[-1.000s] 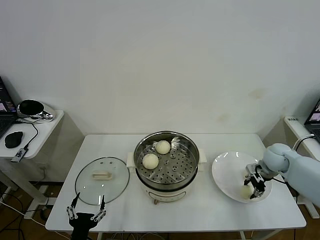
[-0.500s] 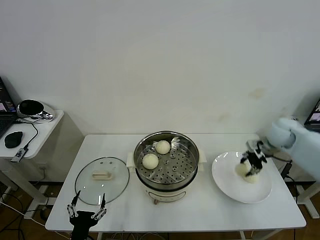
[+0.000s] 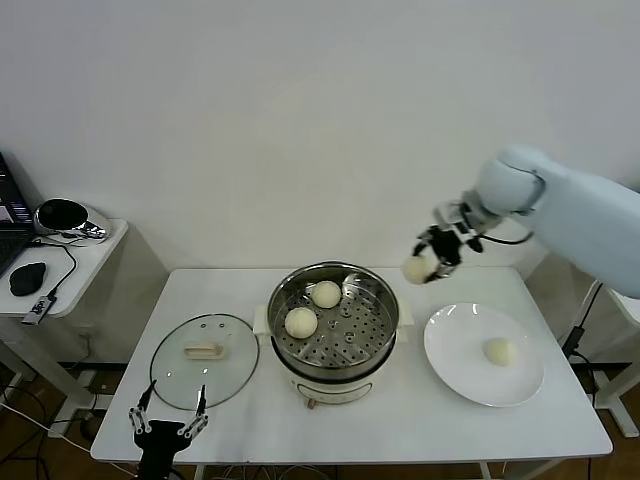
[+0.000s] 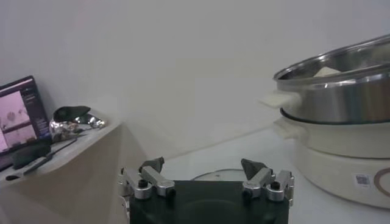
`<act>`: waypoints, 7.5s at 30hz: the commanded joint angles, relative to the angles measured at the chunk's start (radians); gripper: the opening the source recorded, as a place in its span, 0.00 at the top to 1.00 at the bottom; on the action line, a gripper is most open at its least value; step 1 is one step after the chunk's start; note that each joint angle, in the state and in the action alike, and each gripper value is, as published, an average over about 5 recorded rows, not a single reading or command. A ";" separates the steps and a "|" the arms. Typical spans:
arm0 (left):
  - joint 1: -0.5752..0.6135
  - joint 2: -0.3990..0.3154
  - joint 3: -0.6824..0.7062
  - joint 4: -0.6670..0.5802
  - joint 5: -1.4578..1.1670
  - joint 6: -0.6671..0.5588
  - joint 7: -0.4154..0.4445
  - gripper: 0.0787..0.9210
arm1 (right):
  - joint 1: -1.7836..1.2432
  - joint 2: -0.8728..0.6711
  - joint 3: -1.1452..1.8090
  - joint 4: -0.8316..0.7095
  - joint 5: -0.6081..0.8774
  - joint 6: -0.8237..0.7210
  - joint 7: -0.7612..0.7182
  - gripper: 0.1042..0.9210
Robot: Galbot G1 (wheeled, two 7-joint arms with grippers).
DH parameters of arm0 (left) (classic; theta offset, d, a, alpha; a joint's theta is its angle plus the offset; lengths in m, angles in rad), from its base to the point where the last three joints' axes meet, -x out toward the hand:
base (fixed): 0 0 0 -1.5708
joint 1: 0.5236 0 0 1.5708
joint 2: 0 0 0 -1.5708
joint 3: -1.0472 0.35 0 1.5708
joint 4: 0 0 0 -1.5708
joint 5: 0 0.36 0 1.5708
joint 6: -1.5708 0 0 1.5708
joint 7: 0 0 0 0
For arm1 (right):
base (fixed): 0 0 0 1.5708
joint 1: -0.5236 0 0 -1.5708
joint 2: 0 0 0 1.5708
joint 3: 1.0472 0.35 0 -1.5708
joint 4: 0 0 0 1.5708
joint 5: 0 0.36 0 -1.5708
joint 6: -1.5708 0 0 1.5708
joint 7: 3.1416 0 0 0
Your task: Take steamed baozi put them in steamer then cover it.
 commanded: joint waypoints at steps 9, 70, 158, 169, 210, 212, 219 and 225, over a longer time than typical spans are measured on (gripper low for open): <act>0.010 -0.005 -0.024 -0.012 -0.001 -0.003 -0.001 0.12 | -0.015 0.307 -0.157 -0.030 -0.032 0.361 0.068 0.40; -0.011 0.030 0.009 -0.016 -0.004 -0.008 0.005 0.12 | -0.094 -0.425 -0.019 0.143 -0.221 -0.183 0.057 0.12; -0.063 0.031 -0.013 0.010 -0.032 0.015 0.009 0.12 | 0.229 0.044 -0.217 0.129 0.324 -0.447 0.172 0.41; -0.060 0.022 -0.026 0.001 -0.038 0.014 0.009 0.12 | 0.036 0.238 -0.194 0.009 0.370 -0.537 0.253 0.41; -0.056 0.019 -0.040 -0.016 -0.042 0.015 0.007 0.12 | -0.111 0.047 0.000 0.131 0.287 -0.485 0.354 0.13; -0.056 0.020 -0.040 -0.014 -0.044 0.014 0.007 0.12 | -0.156 -0.015 0.057 0.197 0.340 -0.472 0.452 0.12; -0.059 0.020 -0.033 -0.007 -0.050 0.003 0.002 0.12 | -0.604 -0.252 0.434 0.355 0.448 -0.189 0.919 0.12; -0.057 0.013 -0.020 -0.010 -0.051 -0.004 -0.013 0.12 | -1.185 -0.175 0.969 0.340 0.338 0.114 1.072 0.12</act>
